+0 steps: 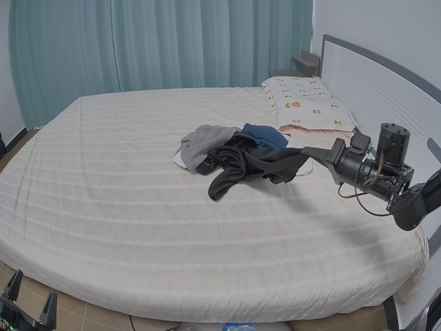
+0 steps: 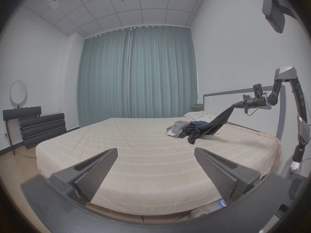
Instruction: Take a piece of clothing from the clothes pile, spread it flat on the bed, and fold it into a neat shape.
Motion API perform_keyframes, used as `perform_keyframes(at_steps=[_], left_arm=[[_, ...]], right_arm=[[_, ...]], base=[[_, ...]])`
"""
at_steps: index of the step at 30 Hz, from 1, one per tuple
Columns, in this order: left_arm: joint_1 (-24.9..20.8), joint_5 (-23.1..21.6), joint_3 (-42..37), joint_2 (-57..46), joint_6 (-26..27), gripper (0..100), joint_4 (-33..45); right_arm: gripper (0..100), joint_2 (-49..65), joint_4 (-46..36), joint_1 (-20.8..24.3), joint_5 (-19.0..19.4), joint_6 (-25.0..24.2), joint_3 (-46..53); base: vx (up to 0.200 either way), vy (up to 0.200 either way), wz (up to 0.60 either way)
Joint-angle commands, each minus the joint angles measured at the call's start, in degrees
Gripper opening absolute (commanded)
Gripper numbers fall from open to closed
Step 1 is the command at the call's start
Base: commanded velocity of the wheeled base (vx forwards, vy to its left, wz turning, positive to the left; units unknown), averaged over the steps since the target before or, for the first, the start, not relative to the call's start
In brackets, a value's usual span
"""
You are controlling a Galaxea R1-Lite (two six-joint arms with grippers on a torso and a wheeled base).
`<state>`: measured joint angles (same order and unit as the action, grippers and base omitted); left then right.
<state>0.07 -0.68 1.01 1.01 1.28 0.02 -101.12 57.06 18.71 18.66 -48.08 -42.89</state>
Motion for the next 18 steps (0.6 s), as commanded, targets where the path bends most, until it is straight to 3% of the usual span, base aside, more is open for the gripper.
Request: perform_keyframes(at_steps=[1, 7, 10, 11, 14, 18], left_arm=[[0.10, -0.37, -0.92, -1.01, 1.80, 100, -0.29], [0.10, 0.16, -0.31, -1.01, 0.04, 100, -1.43], [0.10, 0.33, 6.20, 0.57, -3.74, 100, -5.21], [0.37, -0.72, 14.02, 10.77, -9.19, 100, -7.32], [-0.25, -2.04, 13.49, 16.04, -2.86, 100, -6.97], [-1.22, -5.47, 13.23, 26.85, 0.21, 100, -4.33]], right_arm=[[0, 13.93, 0.33, 3.26, 0.41, -2.55, 3.78], [0, 17.89, 0.24, 4.31, 0.41, -2.63, 4.74], [0, 18.24, 0.24, 4.49, 0.32, -2.63, 4.83], [0, 18.50, 0.24, 5.02, 0.41, -2.63, 4.83], [0, 19.21, 0.42, 6.95, -0.38, -2.55, 4.83], [0, 21.23, 0.33, 8.09, 0.06, -2.81, 5.45]], base=[[0.000, 0.000, 0.00], [0.000, 0.000, 0.00], [0.000, 0.000, 0.00], [0.000, 0.000, 0.00], [0.000, 0.000, 0.00], [0.000, 0.000, 0.00]])
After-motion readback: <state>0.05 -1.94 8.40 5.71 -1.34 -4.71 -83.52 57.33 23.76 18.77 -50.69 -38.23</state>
